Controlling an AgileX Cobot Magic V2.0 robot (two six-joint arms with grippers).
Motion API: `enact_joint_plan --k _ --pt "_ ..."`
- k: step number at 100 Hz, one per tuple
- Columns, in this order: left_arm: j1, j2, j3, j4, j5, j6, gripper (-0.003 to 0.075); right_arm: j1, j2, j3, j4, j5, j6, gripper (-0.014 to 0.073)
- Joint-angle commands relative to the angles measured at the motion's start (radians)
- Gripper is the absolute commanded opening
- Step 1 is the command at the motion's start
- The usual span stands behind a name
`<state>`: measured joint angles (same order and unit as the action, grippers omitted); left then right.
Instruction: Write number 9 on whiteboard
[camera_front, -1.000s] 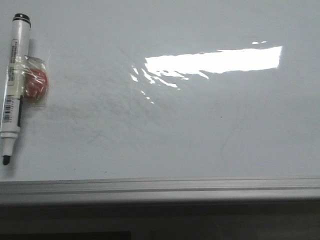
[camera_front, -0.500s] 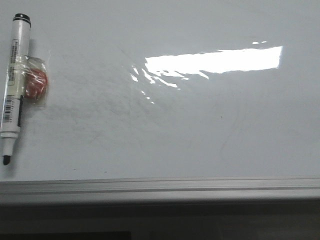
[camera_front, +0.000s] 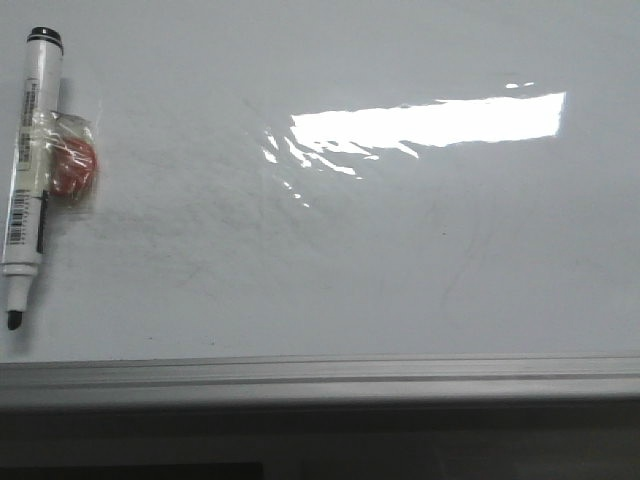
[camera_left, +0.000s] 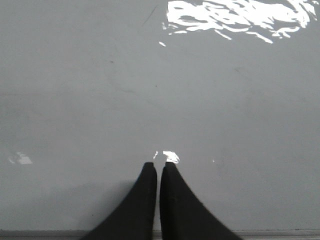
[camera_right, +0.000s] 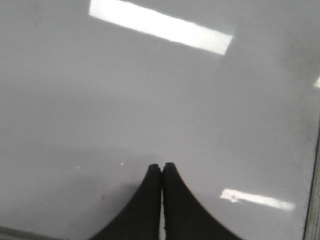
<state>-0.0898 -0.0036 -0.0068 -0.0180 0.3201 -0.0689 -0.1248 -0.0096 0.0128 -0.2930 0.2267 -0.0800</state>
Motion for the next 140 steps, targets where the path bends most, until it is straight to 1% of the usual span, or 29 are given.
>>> enact_joint_plan --k 1,9,16,23,33,37,38,43,48,55,66,75,82,88,100,111,116,121,122,123,126,128,129,130,131,132,133,136,140 --pt "0.002 -0.028 0.04 0.001 -0.075 -0.003 -0.002 -0.005 -0.023 0.01 -0.025 -0.145 -0.009 -0.0064" --pt "0.002 -0.028 0.04 0.001 -0.1 -0.003 -0.002 -0.005 -0.023 0.01 -0.025 -0.227 -0.009 -0.0064" --pt "0.002 -0.028 0.04 0.001 -0.141 -0.003 -0.002 -0.005 -0.023 0.01 -0.025 -0.336 -0.007 -0.0064" --pt "0.002 -0.028 0.04 -0.01 -0.202 -0.003 -0.002 -0.005 -0.023 0.01 -0.023 -0.458 0.023 -0.0064" --pt "0.002 -0.028 0.04 -0.025 -0.305 -0.003 -0.002 -0.005 -0.023 0.01 -0.02 -0.634 0.106 -0.0064" --pt "0.002 -0.028 0.04 -0.025 -0.351 -0.003 -0.002 -0.005 -0.023 0.01 0.0 -0.672 0.127 -0.0064" --pt "0.002 -0.028 0.038 -0.025 -0.37 -0.003 -0.002 -0.005 -0.023 0.01 0.006 -0.688 0.149 -0.0064" --pt "0.002 -0.028 0.032 -0.025 -0.423 -0.003 -0.002 -0.005 -0.023 0.006 0.006 -0.695 0.197 -0.0064" --pt "0.002 -0.028 0.022 -0.025 -0.451 -0.003 -0.0021 -0.005 -0.021 -0.008 -0.001 -0.67 0.247 -0.0064" --pt "0.002 -0.024 -0.012 -0.025 -0.432 -0.003 -0.0021 -0.005 -0.021 -0.035 -0.001 -0.603 0.324 -0.0064" --pt "0.002 0.03 -0.121 -0.025 -0.289 -0.003 -0.0021 -0.002 -0.01 -0.092 -0.005 -0.452 0.398 -0.0064" --pt "0.002 0.11 -0.225 -0.025 -0.192 -0.003 -0.0021 0.016 0.03 -0.149 -0.005 -0.32 0.404 -0.0063" --pt "0.002 0.173 -0.285 -0.024 -0.153 -0.003 -0.002 0.033 0.079 -0.195 0.019 -0.193 0.404 -0.0063" --pt "0.002 0.231 -0.324 -0.024 -0.151 -0.003 -0.002 0.047 0.131 -0.241 0.082 -0.083 0.404 -0.0063" --pt "0.002 0.316 -0.344 -0.024 -0.186 -0.003 -0.002 0.06 0.224 -0.328 0.207 0.078 0.404 -0.0063" --pt "0.002 0.367 -0.344 -0.024 -0.207 -0.003 -0.0013 0.064 0.294 -0.363 0.227 0.126 0.404 -0.0064" --pt "0.002 0.386 -0.344 -0.026 -0.225 -0.003 0.0019 0.064 0.314 -0.363 0.227 0.105 0.404 -0.0064" --pt "0.002 0.406 -0.341 -0.042 -0.264 -0.003 0.0077 0.064 0.327 -0.362 0.227 0.092 0.404 -0.0064" --pt "0.002 0.411 -0.341 -0.047 -0.274 -0.003 0.0108 0.064 0.327 -0.362 0.227 0.092 0.404 -0.0064" --pt "0.002 0.411 -0.341 -0.047 -0.274 -0.003 0.0108 0.064 0.329 -0.362 0.227 0.09 0.404 -0.0064" --pt "0.002 0.427 -0.341 -0.05 -0.296 -0.003 0.0163 0.064 0.331 -0.362 0.225 0.09 0.404 -0.0064" --pt "0.002 0.437 -0.341 -0.052 -0.312 -0.003 0.0185 0.064 0.333 -0.362 0.225 0.09 0.404 -0.0063" --pt "0.002 0.444 -0.341 -0.056 -0.32 -0.005 0.0216 0.064 0.333 -0.362 0.225 0.09 0.404 -0.0064" --pt "0.002 0.444 -0.341 -0.056 -0.32 -0.007 0.0216 0.064 0.333 -0.362 0.225 0.09 0.404 -0.0064" --pt "0.002 0.452 -0.341 -0.065 -0.328 -0.007 0.0235 0.064 0.335 -0.362 0.225 0.09 0.404 -0.0064" --pt "0.002 0.456 -0.341 -0.071 -0.332 -0.009 0.0235 0.064 0.335 -0.362 0.225 0.09 0.404 -0.0064" --pt "0.002 0.464 -0.341 -0.084 -0.339 -0.009 0.0259 0.064 0.335 -0.362 0.225 0.09 0.404 -0.0064" --pt "0.002 0.481 -0.341 -0.108 -0.351 -0.009 0.0279 0.064 0.335 -0.362 0.225 0.09 0.404 -0.0064" --pt "0.0 0.507 -0.341 -0.11 -0.365 -0.009 0.0312 0.064 0.335 -0.362 0.225 0.09 0.404 -0.0064"
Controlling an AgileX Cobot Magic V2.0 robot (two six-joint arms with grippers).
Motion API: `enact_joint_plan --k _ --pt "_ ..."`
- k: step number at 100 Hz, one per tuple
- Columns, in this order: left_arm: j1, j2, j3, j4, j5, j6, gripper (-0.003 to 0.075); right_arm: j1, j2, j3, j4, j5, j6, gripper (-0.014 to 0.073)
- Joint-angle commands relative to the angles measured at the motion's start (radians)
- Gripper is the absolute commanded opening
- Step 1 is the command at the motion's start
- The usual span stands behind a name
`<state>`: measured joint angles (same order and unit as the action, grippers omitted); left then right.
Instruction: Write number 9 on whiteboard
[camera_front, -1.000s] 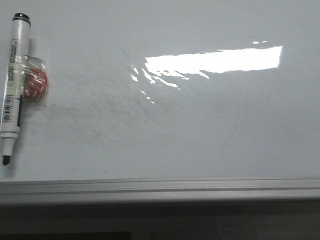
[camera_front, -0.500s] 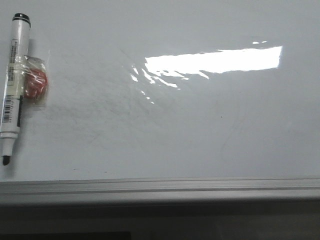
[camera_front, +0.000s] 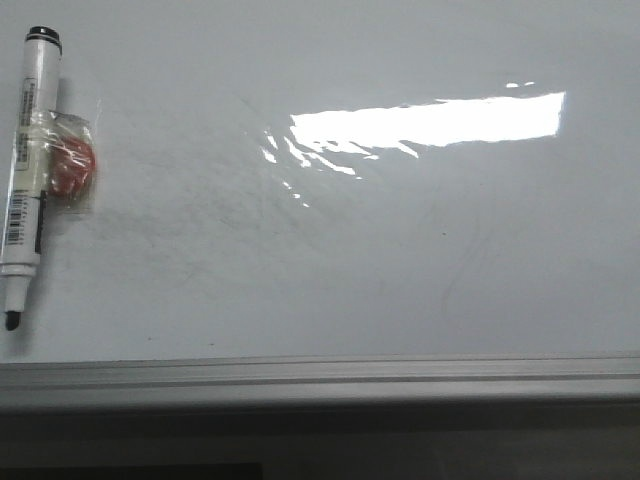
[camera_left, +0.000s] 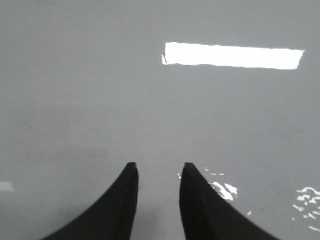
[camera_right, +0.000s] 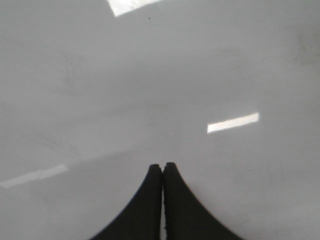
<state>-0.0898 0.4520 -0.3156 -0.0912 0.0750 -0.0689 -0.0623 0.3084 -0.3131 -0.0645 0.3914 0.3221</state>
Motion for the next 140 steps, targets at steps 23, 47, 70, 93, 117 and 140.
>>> enact_joint_plan --k 23,47,70,93,117,140 --pt "-0.198 0.128 -0.033 0.001 -0.178 -0.007 0.0339 0.013 0.017 -0.036 -0.003 -0.041 0.002 -0.0064" --pt "-0.554 0.155 -0.033 -0.029 -0.158 -0.009 0.0338 0.105 0.017 -0.036 -0.003 -0.018 -0.075 -0.0064" --pt "-0.688 0.237 -0.033 -0.122 -0.169 -0.009 0.0337 0.207 0.017 -0.036 -0.003 -0.016 -0.175 -0.0063" --pt "-0.69 0.355 -0.033 -0.198 -0.195 -0.009 0.0338 0.253 0.017 -0.036 -0.003 -0.016 -0.175 -0.0063" --pt "-0.688 0.43 -0.033 -0.198 -0.239 -0.007 0.0318 0.255 0.017 -0.036 0.019 -0.003 -0.175 -0.0064" --pt "-0.688 0.474 -0.033 -0.198 -0.241 -0.007 0.0094 0.322 0.017 -0.038 0.039 0.031 -0.175 -0.0063"
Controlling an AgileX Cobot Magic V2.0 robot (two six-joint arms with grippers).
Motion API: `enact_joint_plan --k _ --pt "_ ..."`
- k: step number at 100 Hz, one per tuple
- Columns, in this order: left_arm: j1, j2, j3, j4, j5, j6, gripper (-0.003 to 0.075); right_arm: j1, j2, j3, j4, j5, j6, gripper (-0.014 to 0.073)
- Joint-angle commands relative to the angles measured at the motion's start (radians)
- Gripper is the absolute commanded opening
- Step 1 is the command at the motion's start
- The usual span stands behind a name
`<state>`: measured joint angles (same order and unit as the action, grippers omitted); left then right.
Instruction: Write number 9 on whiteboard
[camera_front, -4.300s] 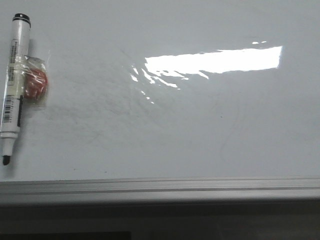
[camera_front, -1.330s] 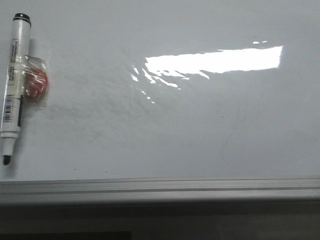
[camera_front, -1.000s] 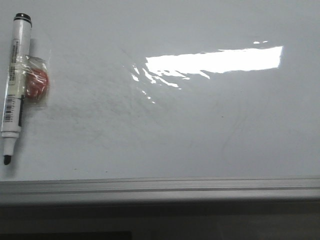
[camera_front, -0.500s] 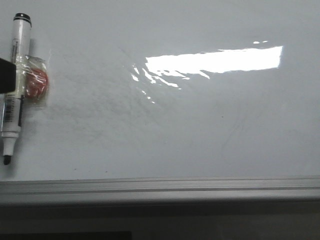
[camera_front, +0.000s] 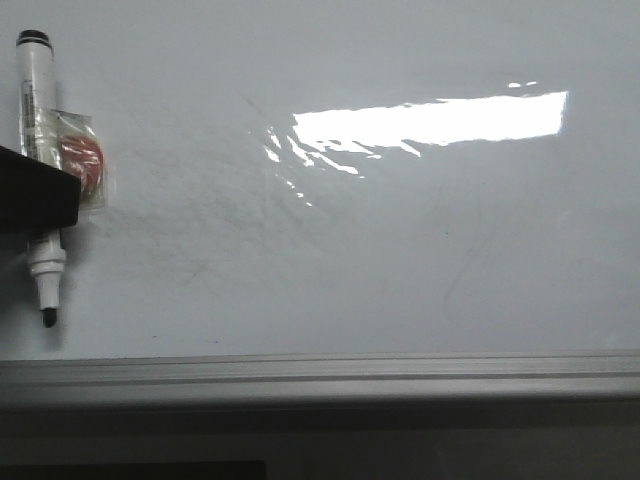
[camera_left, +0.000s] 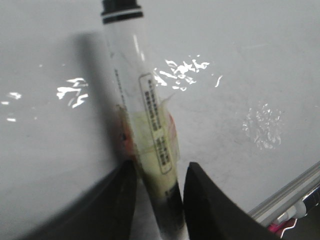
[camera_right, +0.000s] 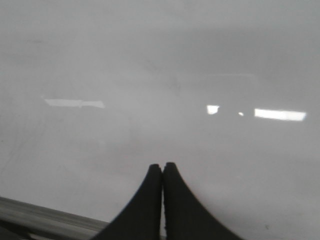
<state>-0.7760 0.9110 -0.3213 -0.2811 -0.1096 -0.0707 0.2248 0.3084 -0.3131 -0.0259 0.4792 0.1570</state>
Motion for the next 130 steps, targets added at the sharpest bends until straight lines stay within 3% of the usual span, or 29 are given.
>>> enact_joint_plan --k 1,8,20,35,49,66,84,103,130 --pt "-0.002 0.015 -0.027 -0.009 -0.056 -0.005 0.0084 0.044 0.019 -0.038 0.001 -0.056 -0.01 -0.0063" --pt "-0.002 0.015 -0.027 -0.006 -0.056 -0.001 -0.0023 0.092 0.031 -0.054 0.004 -0.043 -0.01 -0.0063" --pt "-0.002 0.015 -0.027 -0.005 -0.056 -0.001 -0.002 0.196 0.091 -0.116 0.018 -0.033 -0.071 -0.0038" --pt "-0.002 -0.001 -0.027 0.063 -0.056 -0.001 -0.002 0.35 0.229 -0.231 0.07 -0.033 -0.147 0.0144" --pt "-0.004 -0.035 -0.027 0.256 -0.056 -0.001 -0.002 0.517 0.385 -0.354 0.072 -0.03 -0.157 0.0304" --pt "-0.055 -0.071 -0.027 0.545 -0.056 -0.001 -0.002 0.699 0.582 -0.49 0.06 -0.031 -0.157 0.0309" --pt "-0.135 -0.073 -0.027 0.708 -0.071 -0.001 -0.002 0.776 0.742 -0.627 0.055 -0.03 -0.157 0.0309" --pt "-0.168 -0.073 -0.027 0.753 -0.071 -0.001 -0.002 0.827 0.835 -0.698 0.055 -0.025 -0.157 0.0309" --pt "-0.168 -0.073 -0.027 0.754 -0.103 -0.001 -0.002 0.813 0.891 -0.712 0.055 -0.038 -0.157 0.0308"
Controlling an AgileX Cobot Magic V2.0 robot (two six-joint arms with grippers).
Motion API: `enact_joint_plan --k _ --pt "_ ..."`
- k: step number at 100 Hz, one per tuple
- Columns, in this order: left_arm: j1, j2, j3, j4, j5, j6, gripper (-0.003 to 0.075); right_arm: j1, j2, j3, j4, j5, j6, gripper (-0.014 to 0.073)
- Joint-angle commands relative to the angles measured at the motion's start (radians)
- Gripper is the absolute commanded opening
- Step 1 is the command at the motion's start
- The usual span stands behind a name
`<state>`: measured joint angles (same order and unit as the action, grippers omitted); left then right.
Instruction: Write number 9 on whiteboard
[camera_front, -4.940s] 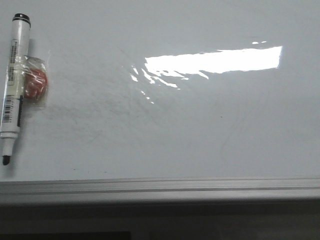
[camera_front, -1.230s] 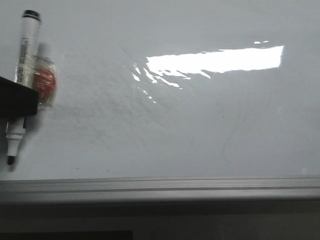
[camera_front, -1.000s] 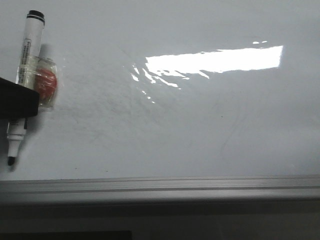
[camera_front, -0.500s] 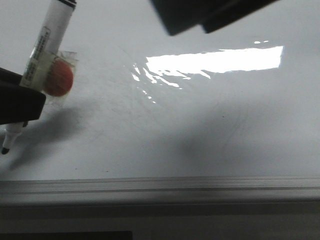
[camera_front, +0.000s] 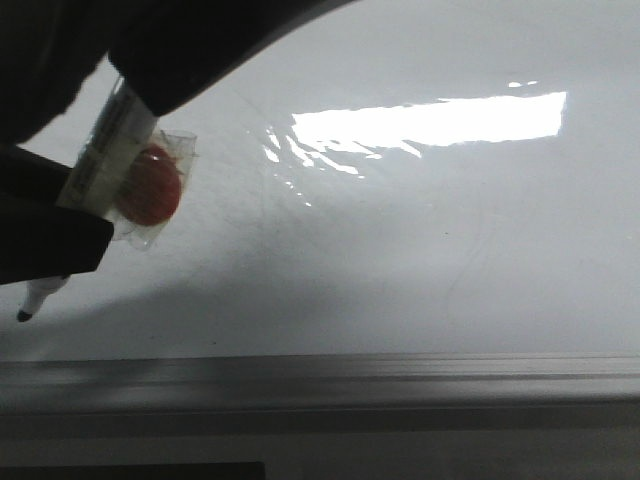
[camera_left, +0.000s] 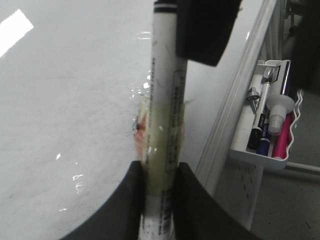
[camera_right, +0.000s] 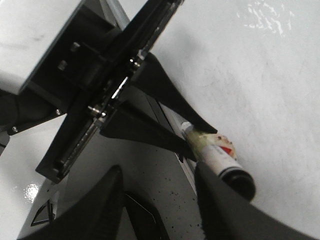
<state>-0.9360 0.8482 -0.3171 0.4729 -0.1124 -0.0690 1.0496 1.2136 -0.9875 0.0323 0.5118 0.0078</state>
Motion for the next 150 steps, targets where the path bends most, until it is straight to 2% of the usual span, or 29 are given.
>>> enact_joint_plan --k 1,26,45,72,92,104,128,133,140,150 --pt "-0.008 -0.01 -0.031 0.0 -0.103 -0.003 -0.002 -0.014 -0.012 -0.037 -0.003 -0.071 -0.008 0.0308" --pt "-0.008 -0.01 -0.031 0.0 -0.09 -0.003 -0.002 -0.009 -0.071 -0.084 -0.048 -0.074 -0.008 0.0299" --pt "-0.008 -0.01 -0.031 0.0 -0.091 -0.003 -0.002 -0.014 -0.095 -0.122 -0.107 -0.014 -0.008 0.0299" --pt "-0.008 -0.01 -0.031 0.031 -0.124 -0.003 -0.002 -0.017 -0.023 -0.12 -0.12 0.088 -0.008 0.0299" --pt "-0.008 -0.01 -0.031 0.045 -0.136 -0.003 -0.002 -0.017 -0.011 -0.12 -0.12 0.071 -0.008 0.0293" --pt "-0.008 -0.01 -0.031 0.045 -0.136 -0.003 -0.002 -0.017 -0.011 -0.12 -0.118 0.083 0.001 0.022" --pt "-0.008 -0.01 -0.031 0.045 -0.136 -0.003 -0.002 -0.017 -0.008 -0.12 -0.102 0.093 0.001 -0.0069" --pt "-0.008 -0.01 -0.031 0.043 -0.138 -0.003 -0.0009 -0.017 -0.008 -0.12 -0.1 0.094 0.001 -0.0071" --pt "-0.008 -0.01 -0.031 0.043 -0.147 -0.003 0.0036 -0.017 -0.008 -0.12 -0.1 0.094 0.001 -0.0071" --pt "-0.008 -0.01 -0.031 0.041 -0.147 -0.003 0.0168 -0.017 -0.008 -0.12 -0.1 0.09 0.001 -0.0071"
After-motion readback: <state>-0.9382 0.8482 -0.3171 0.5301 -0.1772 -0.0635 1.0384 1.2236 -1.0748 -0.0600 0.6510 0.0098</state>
